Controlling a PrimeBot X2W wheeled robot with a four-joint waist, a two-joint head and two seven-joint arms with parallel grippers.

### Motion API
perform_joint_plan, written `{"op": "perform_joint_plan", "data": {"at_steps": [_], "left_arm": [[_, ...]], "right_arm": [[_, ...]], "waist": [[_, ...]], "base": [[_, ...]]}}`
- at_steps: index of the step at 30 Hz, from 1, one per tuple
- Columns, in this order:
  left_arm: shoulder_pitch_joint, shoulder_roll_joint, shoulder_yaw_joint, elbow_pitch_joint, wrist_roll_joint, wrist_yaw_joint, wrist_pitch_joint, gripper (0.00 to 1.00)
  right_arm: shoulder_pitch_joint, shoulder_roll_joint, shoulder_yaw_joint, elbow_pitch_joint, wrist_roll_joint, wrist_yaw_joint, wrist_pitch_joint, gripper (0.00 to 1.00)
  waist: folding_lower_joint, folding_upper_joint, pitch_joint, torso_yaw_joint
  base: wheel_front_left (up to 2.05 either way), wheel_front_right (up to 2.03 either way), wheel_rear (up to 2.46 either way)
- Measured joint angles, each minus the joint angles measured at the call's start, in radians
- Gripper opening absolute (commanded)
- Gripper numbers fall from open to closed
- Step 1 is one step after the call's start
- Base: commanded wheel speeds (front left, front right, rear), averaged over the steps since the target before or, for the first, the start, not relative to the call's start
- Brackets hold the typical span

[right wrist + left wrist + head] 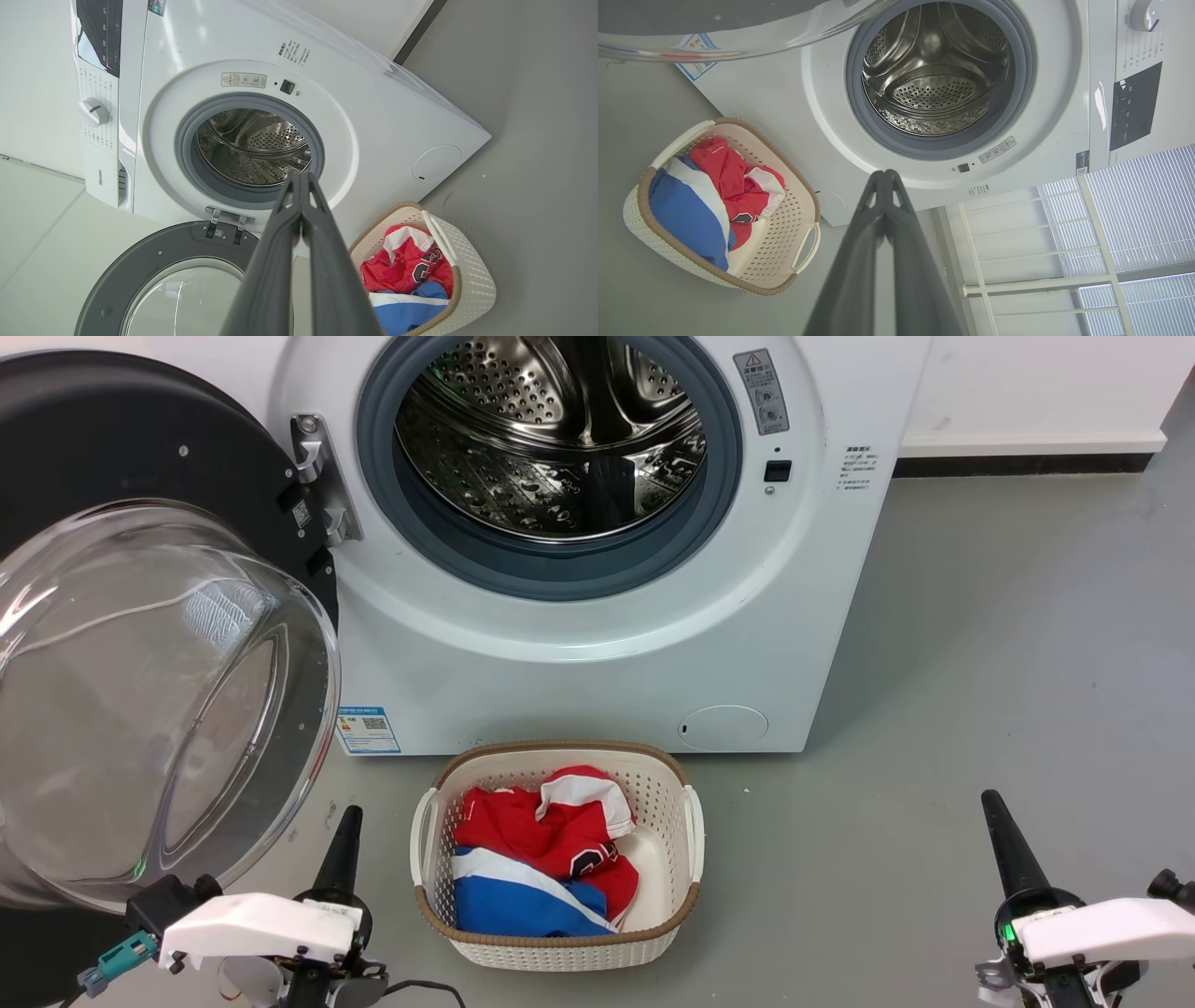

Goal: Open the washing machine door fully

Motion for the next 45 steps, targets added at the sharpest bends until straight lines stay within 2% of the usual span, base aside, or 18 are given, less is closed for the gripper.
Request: {"op": "perform_joint_plan", "data": {"at_steps": [45], "left_arm": [[-0.021,-0.066,0.128,0.009,-0.298,-0.092,0.09,0.0]], "right_arm": [[-0.061,0.0,-0.019,0.051,0.393,0.0,0.06,0.0]], "waist": [[-0.0001,-0.0001,0.004,0.011]], "base": [[0.0,0.0,0.0]]}}
